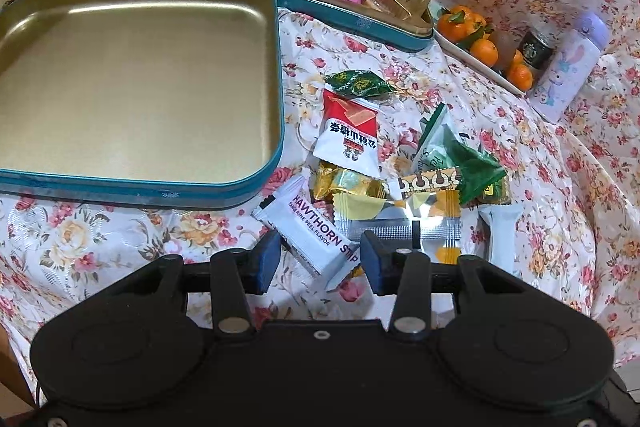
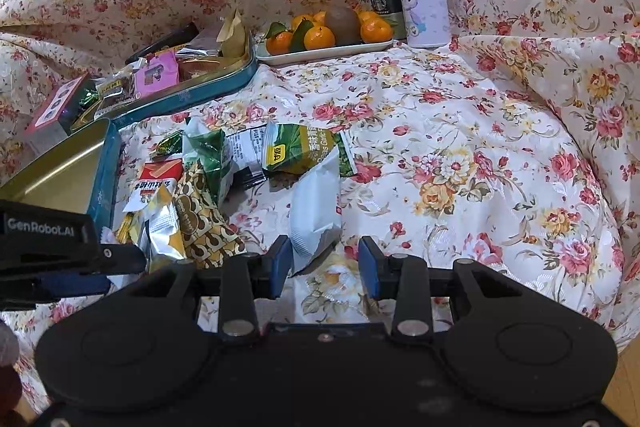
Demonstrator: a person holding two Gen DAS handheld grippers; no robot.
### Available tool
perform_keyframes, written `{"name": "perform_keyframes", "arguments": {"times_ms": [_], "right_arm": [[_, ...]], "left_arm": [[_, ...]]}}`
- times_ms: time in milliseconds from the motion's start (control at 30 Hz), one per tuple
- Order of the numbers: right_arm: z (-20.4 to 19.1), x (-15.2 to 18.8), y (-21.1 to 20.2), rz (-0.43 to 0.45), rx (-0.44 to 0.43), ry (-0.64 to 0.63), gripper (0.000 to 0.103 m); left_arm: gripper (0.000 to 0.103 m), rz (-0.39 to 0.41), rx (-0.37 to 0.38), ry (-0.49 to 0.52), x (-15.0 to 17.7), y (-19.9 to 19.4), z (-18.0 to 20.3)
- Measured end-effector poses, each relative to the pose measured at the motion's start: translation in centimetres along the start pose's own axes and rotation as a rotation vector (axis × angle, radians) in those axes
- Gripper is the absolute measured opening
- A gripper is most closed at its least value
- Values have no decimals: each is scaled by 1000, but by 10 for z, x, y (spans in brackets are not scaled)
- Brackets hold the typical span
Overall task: Organize snacks
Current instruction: 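Move the right tool toward the white snack bar while the left tool approaches the hawthorn strip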
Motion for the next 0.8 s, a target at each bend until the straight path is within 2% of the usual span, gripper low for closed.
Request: {"name": "perform_keyframes", "arguments": {"times_ms": [100,167,333,600,800], "right_arm": [[0,0,-1,6,0,2,40],[0,0,-1,13,3,4,42],[1,-2,-3,23,9,2,46],[3,-4,-5,36,17,11,55],[0,-11,-3,53,24,-9,58]], "left_arm": [[49,-2,6,-8,-1,1,0],[42,-7,13,-10,-2,2,1],[36,-19,29,-9,0,1,0],[35,-40,11,64,17,-12,-3],[36,-37,-15,125,26,-17,-5]]}}
Point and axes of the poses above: each gripper's, at about its wrist camera, not at the fingertips, and y roughly the way its jaws point, z to its right, x to its underside, the point moved 8 cm from there along y, roughly the way its jaws point, and after that the axes turned 7 degrees about -z, right-handed, at the moved point
